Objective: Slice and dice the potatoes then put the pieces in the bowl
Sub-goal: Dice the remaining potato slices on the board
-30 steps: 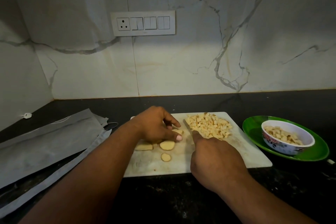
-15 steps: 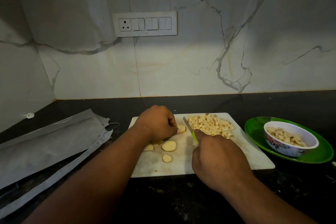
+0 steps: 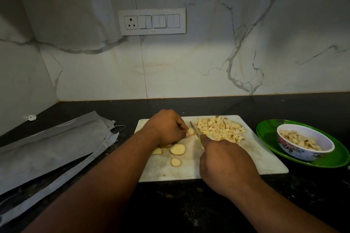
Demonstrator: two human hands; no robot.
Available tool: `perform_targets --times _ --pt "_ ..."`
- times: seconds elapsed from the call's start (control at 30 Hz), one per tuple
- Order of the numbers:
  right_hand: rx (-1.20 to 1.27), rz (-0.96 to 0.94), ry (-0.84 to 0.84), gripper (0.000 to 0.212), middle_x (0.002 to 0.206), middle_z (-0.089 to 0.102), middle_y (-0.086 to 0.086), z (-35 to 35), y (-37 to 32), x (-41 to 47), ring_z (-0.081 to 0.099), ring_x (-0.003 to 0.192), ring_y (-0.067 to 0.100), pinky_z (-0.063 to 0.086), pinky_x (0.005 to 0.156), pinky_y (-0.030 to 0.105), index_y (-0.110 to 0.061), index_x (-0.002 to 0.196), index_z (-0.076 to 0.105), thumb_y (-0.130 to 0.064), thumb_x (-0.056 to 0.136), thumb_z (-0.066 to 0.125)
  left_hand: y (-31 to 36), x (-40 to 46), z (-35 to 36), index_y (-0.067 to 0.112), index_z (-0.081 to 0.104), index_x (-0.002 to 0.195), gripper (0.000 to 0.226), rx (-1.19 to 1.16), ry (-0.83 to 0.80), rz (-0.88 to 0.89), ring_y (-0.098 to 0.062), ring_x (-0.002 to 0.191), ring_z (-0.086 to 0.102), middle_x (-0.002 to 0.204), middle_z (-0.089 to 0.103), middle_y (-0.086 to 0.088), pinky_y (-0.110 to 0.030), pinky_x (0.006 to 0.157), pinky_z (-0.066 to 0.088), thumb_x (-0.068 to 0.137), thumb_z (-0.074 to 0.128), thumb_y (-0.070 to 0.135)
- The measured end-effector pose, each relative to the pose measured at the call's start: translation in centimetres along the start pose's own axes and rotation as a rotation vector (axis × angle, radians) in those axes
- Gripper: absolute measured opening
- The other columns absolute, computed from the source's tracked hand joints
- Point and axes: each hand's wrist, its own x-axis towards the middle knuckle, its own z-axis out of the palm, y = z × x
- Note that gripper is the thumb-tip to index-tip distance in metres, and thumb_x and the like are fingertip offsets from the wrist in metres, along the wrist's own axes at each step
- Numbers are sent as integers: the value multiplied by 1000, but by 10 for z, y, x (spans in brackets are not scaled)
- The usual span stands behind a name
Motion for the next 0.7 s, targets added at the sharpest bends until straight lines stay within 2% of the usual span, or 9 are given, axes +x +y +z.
perform_targets --times 0.2,0.3,0.43,0.7 --pt "-82 -48 -90 69 113 64 0 -4 -5 -9 61 98 19 48 75 32 -21 155 27 -29 91 52 0 2 2 27 84 100 16 27 8 -21 -5 98 68 102 78 16 -36 99 57 87 82 37" --pt "-81 -99 -80 69 112 62 -1 -9 -5 -28 61 98 19 41 69 30 -23 156 21 -30 93 47 -1 3 3 27 84 99 16 25 12 -19 -4 98 68 103 78 16 -37 99 58 87 83 38" --pt "-101 -67 -76 69 108 64 -2 -11 -4 -45 62 95 19 39 68 30 -24 158 12 -32 96 42 -5 4 1 28 85 95 15 -27 15 -17 -1 96 68 98 78 19 -35 97 58 84 86 38" --pt "-128 -1 -37 71 108 65 0 -3 -15 -4 62 94 20 41 66 30 -22 157 20 -26 92 47 -9 5 4 29 85 93 13 -71 9 -14 -2 94 69 97 78 17 -35 96 58 84 85 37"
